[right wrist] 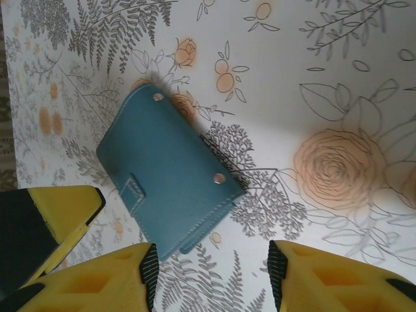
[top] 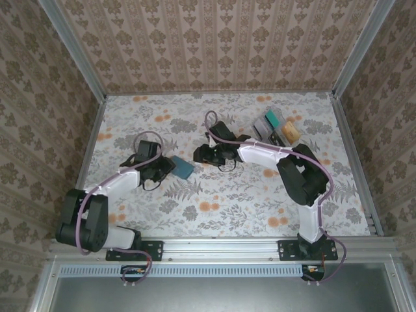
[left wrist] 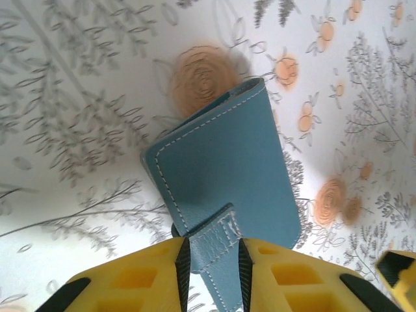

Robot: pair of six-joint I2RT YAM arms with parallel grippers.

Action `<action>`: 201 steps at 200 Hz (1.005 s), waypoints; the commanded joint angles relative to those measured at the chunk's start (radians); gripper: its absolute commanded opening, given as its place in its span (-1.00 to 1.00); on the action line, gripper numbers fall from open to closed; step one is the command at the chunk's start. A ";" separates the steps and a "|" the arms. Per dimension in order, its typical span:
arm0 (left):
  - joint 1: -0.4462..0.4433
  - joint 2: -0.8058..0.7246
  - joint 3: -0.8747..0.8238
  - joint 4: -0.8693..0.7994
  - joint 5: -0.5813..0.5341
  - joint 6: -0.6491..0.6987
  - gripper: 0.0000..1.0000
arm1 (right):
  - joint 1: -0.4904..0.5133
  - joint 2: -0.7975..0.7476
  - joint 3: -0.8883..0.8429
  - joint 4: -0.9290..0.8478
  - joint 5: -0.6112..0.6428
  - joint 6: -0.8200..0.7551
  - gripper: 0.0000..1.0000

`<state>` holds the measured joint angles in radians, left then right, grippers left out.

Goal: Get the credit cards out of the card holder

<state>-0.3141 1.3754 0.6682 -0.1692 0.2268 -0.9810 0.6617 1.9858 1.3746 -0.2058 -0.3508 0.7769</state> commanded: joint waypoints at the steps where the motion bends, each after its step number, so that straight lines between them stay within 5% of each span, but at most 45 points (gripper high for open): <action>1: -0.006 0.040 0.040 0.001 0.043 0.062 -0.42 | 0.007 0.059 0.057 0.015 -0.040 0.030 -0.01; 71: 0.018 0.027 -0.012 0.007 0.025 0.039 -0.19 | 0.026 0.267 0.329 -0.141 -0.002 -0.079 -0.16; 124: 0.046 0.048 -0.029 0.061 0.079 0.030 -0.16 | 0.063 0.285 0.339 -0.198 -0.001 -0.156 -0.18; 201: 0.049 0.071 -0.014 0.056 0.107 0.063 -0.18 | 0.097 0.275 0.336 -0.415 0.173 -0.256 -0.26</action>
<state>-0.2722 1.4300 0.6456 -0.1188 0.3080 -0.9405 0.7452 2.2559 1.7031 -0.4667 -0.2886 0.5686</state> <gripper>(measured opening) 0.412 0.372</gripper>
